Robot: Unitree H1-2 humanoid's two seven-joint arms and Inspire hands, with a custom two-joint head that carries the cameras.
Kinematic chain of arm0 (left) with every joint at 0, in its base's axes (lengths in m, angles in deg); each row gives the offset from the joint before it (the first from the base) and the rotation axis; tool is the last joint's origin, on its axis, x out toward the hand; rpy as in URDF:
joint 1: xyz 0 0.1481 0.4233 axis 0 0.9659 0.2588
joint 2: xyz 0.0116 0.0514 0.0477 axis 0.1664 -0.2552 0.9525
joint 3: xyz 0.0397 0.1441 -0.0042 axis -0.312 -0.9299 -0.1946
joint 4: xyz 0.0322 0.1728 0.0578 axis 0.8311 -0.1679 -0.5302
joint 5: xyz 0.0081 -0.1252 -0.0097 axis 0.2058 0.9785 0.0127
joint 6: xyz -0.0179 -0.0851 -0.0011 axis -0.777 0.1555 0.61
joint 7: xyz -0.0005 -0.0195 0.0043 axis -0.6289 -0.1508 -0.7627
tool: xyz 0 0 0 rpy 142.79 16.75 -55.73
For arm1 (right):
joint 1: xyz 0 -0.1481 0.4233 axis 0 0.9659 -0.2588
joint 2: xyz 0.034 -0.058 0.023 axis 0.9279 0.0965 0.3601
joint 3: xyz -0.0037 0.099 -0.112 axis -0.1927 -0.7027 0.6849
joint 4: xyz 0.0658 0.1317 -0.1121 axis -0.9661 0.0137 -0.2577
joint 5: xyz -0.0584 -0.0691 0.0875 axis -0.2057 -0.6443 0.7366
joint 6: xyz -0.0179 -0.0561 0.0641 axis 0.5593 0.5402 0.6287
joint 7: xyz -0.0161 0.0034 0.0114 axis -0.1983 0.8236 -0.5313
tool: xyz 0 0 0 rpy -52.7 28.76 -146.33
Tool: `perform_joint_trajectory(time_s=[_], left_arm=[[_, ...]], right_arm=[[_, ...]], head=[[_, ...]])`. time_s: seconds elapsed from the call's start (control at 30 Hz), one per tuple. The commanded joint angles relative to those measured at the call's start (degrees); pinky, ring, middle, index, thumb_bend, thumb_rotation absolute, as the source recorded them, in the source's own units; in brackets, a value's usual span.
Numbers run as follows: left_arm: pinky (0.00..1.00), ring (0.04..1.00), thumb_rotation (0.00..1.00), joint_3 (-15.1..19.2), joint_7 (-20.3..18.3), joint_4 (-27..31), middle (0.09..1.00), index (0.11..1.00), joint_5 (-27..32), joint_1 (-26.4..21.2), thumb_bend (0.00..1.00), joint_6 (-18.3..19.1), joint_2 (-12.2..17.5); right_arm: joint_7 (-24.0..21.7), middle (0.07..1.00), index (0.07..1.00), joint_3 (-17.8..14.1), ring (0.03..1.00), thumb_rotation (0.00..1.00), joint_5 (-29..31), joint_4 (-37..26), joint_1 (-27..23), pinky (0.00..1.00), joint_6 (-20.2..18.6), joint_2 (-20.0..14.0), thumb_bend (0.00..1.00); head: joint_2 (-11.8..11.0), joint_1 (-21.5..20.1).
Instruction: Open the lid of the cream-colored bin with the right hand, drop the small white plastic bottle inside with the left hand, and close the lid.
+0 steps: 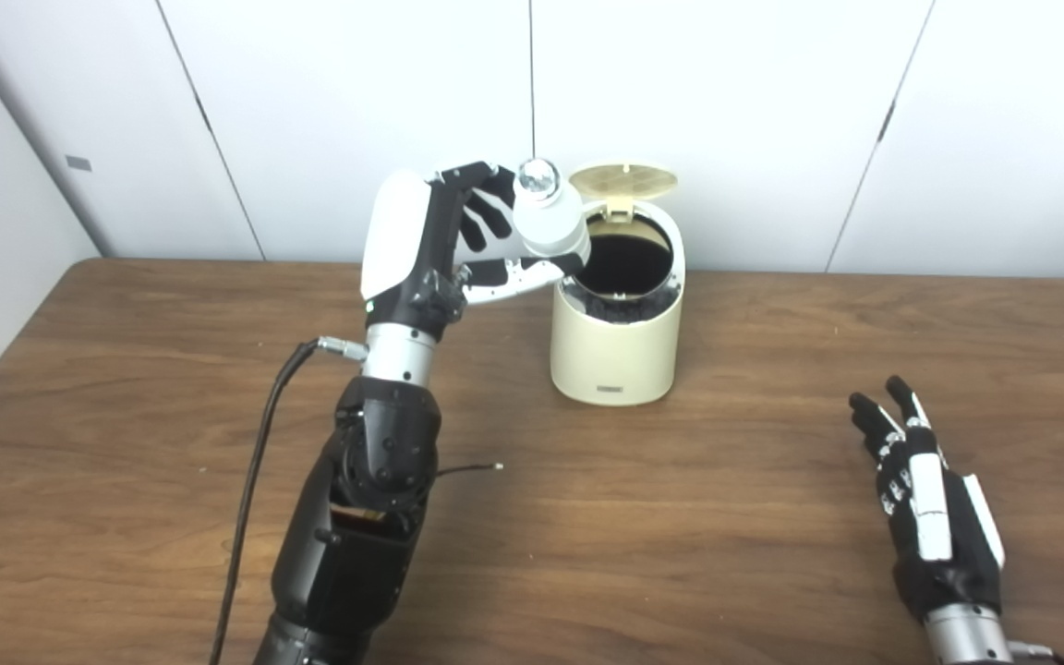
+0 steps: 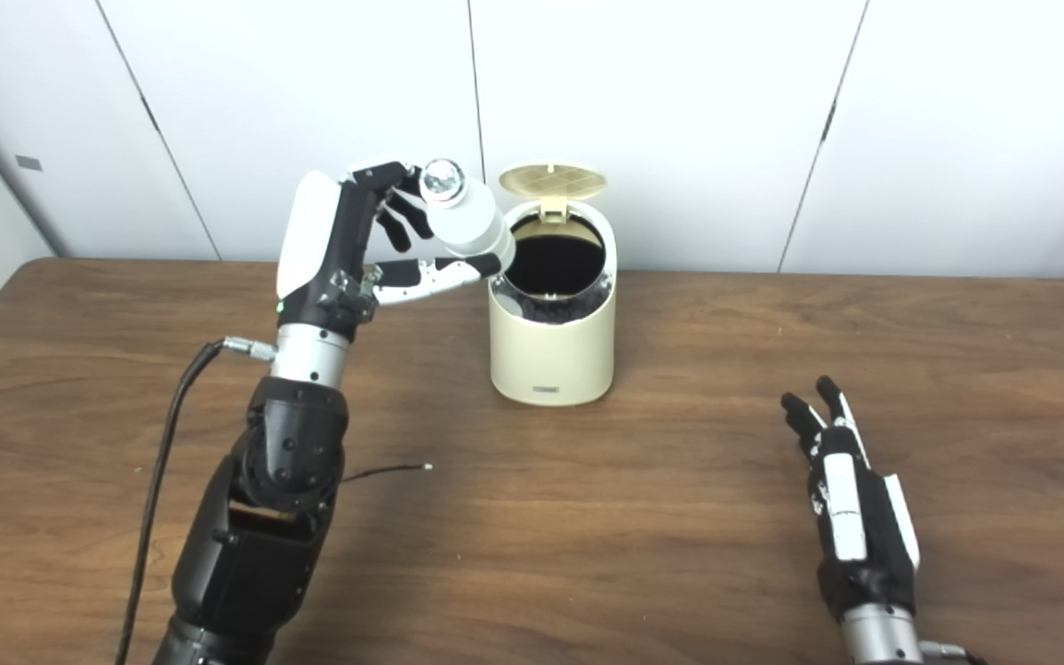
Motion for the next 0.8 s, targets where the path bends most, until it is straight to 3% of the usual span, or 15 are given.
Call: perform_joint_trajectory(time_s=[0.0, 0.53, 0.77], left_arm=[[0.31, 0.414, 0.00, -0.1, 2.0, -0.4, 0.520, 0.505, -0.7, -3.5, 0.47, -2.8, -0.3], [0.34, 0.420, 0.00, 0.5, 6.1, -11.2, 0.501, 0.502, 1.2, -6.8, 0.47, -9.0, -1.6], [0.36, 0.430, 0.00, 0.3, 7.2, -14.3, 0.506, 0.491, 0.8, -8.0, 0.48, -9.0, -2.1]], right_arm=[[0.2, 0.882, 0.964, 0.3, 0.925, 0.93, -0.4, -0.1, -0.7, 1.00, 1.4, 0.2, 0.64], [0.1, 0.882, 0.961, 0.8, 0.924, 0.93, -0.6, 0.2, -0.5, 1.00, 2.0, 0.7, 0.63], [0.4, 0.883, 0.957, 0.9, 0.926, 0.92, -0.7, 0.1, -0.6, 1.00, 1.4, 1.1, 0.63]], head=[[0.0, -0.1], [-0.1, -1.0], [-0.1, -1.6]])
